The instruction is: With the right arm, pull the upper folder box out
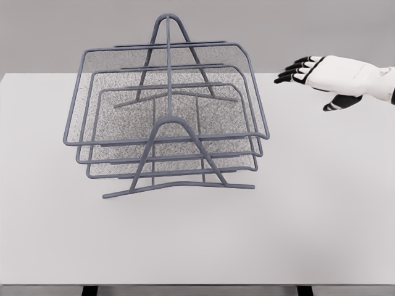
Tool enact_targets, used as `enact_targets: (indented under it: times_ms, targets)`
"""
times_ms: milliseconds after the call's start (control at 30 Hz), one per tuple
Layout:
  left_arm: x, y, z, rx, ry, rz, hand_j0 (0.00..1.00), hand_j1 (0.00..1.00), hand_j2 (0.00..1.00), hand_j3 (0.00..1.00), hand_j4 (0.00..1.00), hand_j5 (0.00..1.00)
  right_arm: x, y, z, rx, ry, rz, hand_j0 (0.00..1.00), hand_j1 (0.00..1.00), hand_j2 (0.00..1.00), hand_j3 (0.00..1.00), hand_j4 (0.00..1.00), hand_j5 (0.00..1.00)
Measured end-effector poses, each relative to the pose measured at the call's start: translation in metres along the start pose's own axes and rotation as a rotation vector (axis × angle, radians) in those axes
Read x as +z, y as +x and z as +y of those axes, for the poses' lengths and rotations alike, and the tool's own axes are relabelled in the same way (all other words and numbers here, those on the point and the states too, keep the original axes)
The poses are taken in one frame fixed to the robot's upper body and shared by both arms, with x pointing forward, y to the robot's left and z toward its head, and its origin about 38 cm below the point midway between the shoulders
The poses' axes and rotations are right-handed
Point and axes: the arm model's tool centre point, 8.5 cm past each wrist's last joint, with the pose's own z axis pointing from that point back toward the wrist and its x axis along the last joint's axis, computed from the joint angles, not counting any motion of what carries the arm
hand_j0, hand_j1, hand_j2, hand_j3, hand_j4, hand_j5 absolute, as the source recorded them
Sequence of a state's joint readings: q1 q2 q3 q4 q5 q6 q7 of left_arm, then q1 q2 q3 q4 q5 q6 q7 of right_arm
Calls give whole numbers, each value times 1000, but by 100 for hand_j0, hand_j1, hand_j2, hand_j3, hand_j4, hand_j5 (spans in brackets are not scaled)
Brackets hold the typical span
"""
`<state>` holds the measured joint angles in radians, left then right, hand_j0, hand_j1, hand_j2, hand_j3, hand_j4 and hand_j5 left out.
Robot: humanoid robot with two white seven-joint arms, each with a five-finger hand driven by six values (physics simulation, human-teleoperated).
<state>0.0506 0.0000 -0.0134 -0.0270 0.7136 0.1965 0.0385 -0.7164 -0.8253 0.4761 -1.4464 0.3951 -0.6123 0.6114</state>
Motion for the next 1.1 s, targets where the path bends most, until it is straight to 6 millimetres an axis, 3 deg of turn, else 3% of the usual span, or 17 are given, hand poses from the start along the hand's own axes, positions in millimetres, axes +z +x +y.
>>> enact_targets:
  times_ms: [100, 267, 433, 733, 833, 1033, 1100]
  targets:
    - [0, 0, 0, 0, 0, 0, 100, 100, 100, 100, 100, 100, -14, -1, -25, 42, -45, 2, 100, 100, 100, 100, 100, 100]
    - [0, 0, 0, 0, 0, 0, 100, 100, 100, 100, 100, 100, -63, -12, -5, -24, -12, 29, 100, 100, 100, 100, 100, 100]
    - [0, 0, 0, 1, 0, 0, 100, 100, 100, 100, 100, 100, -81, 4, -15, -23, -47, -3, 100, 100, 100, 100, 100, 100]
    - [0, 0, 0, 0, 0, 0, 100, 100, 100, 100, 100, 100, -79, 33, -24, 25, -93, -91, 100, 100, 100, 100, 100, 100]
    - [0, 0, 0, 0, 0, 0, 100, 100, 100, 100, 100, 100, -81, 43, -8, 17, -68, -114, 100, 100, 100, 100, 100, 100]
    - [0, 0, 0, 0, 0, 0, 100, 100, 100, 100, 100, 100, -77, 43, 4, 6, -36, -114, 100, 100, 100, 100, 100, 100]
    - [0, 0, 0, 0, 0, 0, 100, 100, 100, 100, 100, 100, -66, 35, 6, 1, -30, -95, 100, 100, 100, 100, 100, 100]
